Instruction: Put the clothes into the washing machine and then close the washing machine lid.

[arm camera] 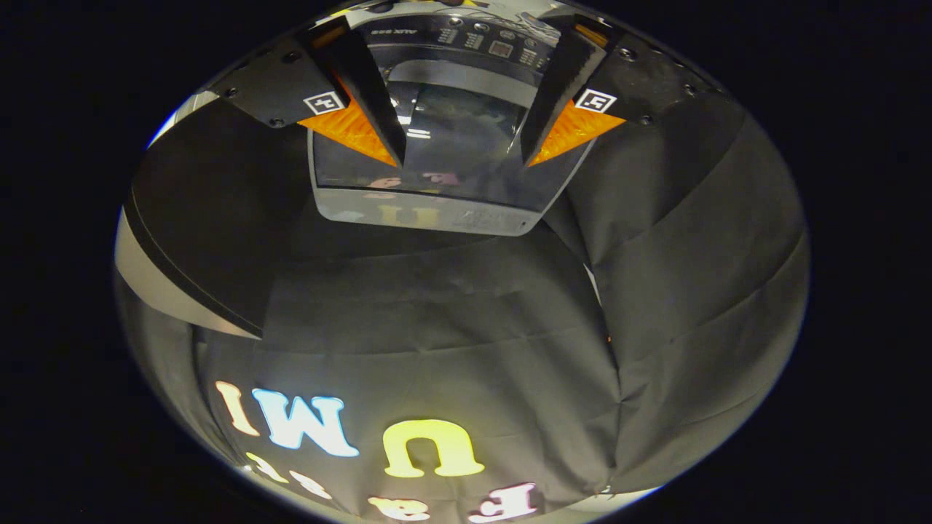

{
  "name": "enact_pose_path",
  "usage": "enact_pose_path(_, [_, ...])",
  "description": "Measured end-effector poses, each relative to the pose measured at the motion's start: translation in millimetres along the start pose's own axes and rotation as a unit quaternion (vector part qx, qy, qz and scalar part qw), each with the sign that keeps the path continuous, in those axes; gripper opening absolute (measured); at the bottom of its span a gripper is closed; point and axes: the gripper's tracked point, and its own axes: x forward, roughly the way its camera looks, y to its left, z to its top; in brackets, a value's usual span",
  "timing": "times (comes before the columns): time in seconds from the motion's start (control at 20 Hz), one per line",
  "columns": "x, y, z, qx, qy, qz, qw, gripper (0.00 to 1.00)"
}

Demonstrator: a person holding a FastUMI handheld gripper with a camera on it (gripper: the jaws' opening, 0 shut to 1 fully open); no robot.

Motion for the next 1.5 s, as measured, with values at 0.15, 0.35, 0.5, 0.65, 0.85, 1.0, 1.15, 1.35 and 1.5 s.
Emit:
enact_pose_path(0.15, [-28, -2, 1, -0.008, -0.014, 0.019, 1.0, 0.99])
enact_pose_path(0.35, [-83, -28, 21, -0.005, -0.053, 0.055, 0.997, 0.99])
enact_pose_path(0.5, [-136, -75, 32, -0.022, -0.089, 0.072, 0.993, 0.99])
enact_pose_path(0.65, [-192, -131, 33, -0.026, -0.124, 0.085, 0.988, 0.99])
enact_pose_path(0.85, [-248, -220, 27, -0.02, -0.164, 0.062, 0.984, 0.98])
enact_pose_path(1.0, [-287, -274, 19, -0.027, -0.193, 0.03, 0.98, 0.98])
enact_pose_path(1.15, [-316, -318, 10, -0.013, -0.214, -0.003, 0.977, 0.98])
enact_pose_path(1.35, [-347, -350, 5, 0.009, -0.239, -0.035, 0.97, 0.98])
enact_pose_path(1.5, [-365, -361, 8, 0.008, -0.266, -0.055, 0.962, 0.98])
